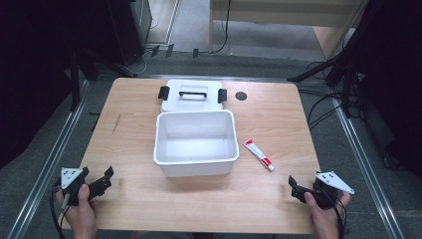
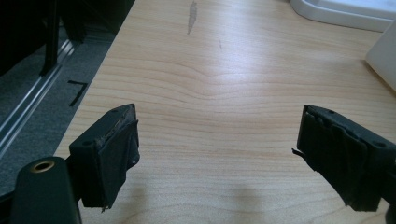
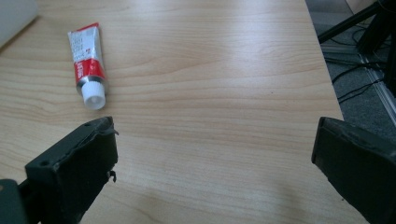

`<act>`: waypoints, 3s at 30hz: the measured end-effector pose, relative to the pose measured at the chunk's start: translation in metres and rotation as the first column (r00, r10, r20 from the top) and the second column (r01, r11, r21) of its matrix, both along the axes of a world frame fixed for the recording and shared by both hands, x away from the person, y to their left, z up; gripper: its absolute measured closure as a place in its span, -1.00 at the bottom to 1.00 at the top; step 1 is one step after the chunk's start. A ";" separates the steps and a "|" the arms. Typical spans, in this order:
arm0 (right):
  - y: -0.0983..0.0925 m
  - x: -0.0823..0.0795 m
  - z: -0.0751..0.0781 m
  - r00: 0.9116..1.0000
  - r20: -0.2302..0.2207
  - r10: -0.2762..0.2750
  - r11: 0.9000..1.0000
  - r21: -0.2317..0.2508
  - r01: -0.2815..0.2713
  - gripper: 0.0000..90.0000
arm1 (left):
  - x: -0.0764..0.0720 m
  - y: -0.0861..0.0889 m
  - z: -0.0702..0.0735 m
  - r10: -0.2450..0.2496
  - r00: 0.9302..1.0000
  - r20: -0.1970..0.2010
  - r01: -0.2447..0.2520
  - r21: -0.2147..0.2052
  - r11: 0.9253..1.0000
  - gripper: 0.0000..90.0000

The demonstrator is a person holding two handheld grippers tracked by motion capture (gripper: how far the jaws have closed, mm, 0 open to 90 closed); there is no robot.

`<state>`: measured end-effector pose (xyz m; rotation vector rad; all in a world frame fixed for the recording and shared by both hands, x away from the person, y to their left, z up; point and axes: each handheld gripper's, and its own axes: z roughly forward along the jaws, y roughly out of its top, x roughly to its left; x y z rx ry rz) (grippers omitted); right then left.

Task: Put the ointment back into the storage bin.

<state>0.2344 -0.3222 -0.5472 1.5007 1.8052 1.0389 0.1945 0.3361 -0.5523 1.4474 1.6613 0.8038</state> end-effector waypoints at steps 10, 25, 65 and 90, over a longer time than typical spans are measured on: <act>-0.003 0.007 0.007 0.995 -0.094 -0.019 0.999 -0.044 0.015 -0.68 | -0.001 -0.004 0.000 0.050 0.998 0.036 -0.051 0.022 0.998 -0.72; 0.006 0.028 0.042 0.964 -0.260 0.054 0.988 -0.124 -0.089 -0.58 | 0.002 -0.006 0.001 -0.012 1.000 0.006 0.012 0.051 0.999 -0.72; 0.107 0.121 0.079 0.612 -0.764 0.205 0.786 -0.244 -0.568 0.03 | 0.005 -0.003 0.000 -0.011 1.000 -0.026 0.011 0.024 1.000 -0.70; 0.144 0.153 0.052 0.575 -0.810 0.115 0.796 -0.271 -0.542 0.43 | 0.005 -0.002 0.000 -0.027 0.999 -0.034 0.027 0.009 1.000 -0.69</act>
